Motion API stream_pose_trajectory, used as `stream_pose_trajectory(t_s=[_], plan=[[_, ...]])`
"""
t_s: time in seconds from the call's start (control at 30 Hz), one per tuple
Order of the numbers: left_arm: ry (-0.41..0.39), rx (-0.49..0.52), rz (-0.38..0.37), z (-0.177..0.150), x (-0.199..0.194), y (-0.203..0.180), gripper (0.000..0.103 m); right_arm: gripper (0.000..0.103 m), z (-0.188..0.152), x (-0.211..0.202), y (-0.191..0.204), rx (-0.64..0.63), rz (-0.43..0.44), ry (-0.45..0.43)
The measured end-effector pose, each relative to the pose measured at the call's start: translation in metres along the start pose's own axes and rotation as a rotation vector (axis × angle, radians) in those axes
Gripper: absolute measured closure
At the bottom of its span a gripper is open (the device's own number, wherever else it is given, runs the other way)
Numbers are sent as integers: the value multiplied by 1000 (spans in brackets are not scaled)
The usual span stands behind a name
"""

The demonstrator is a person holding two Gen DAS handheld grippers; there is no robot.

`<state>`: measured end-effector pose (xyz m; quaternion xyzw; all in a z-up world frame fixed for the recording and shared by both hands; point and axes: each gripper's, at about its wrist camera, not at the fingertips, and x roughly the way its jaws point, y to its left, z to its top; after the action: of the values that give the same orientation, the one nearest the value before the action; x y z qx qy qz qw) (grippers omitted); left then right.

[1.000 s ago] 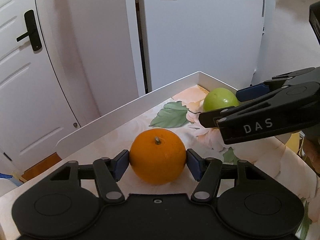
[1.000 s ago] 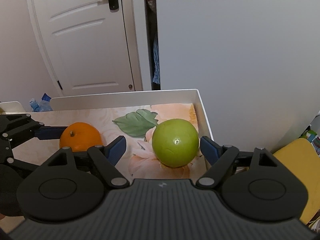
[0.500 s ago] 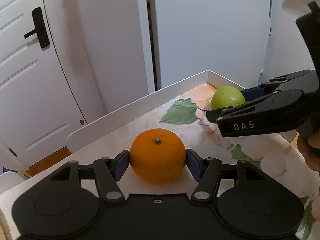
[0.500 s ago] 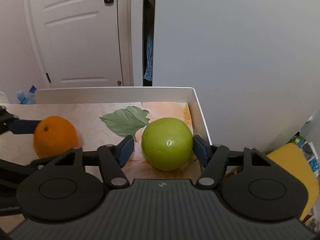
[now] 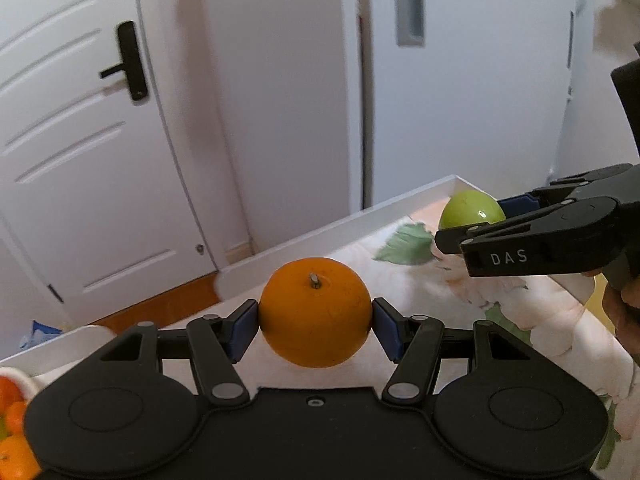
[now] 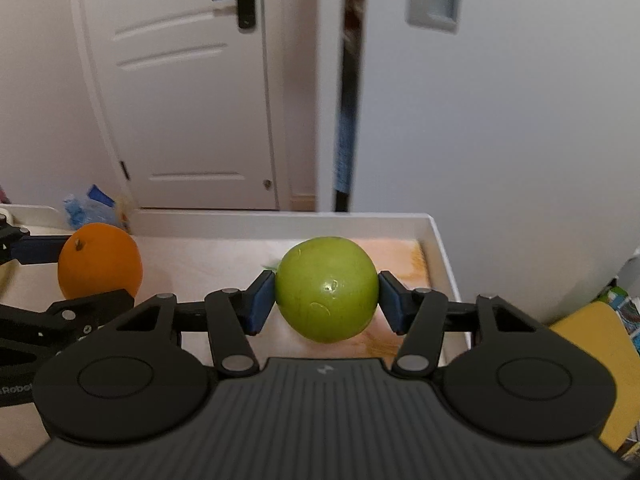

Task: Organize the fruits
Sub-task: 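Carry the orange and green apple into the duck bowl and open both tools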

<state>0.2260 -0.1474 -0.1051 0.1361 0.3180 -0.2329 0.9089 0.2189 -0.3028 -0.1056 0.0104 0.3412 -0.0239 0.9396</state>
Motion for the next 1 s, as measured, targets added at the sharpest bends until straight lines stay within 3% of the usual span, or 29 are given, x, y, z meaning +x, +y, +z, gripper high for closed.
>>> stream_pose_trajectory(t_s=[0.43, 0.67, 1.0], plan=[[-29, -125, 131, -9, -85, 70, 38, 33, 36, -55, 87, -37, 147, -33], [-28, -181, 188, -33, -130, 113, 38, 33, 43, -75, 147, -68, 217, -34], [7, -248, 255, -79, -164, 175, 38, 33, 38, -77, 232, -116, 294, -11]])
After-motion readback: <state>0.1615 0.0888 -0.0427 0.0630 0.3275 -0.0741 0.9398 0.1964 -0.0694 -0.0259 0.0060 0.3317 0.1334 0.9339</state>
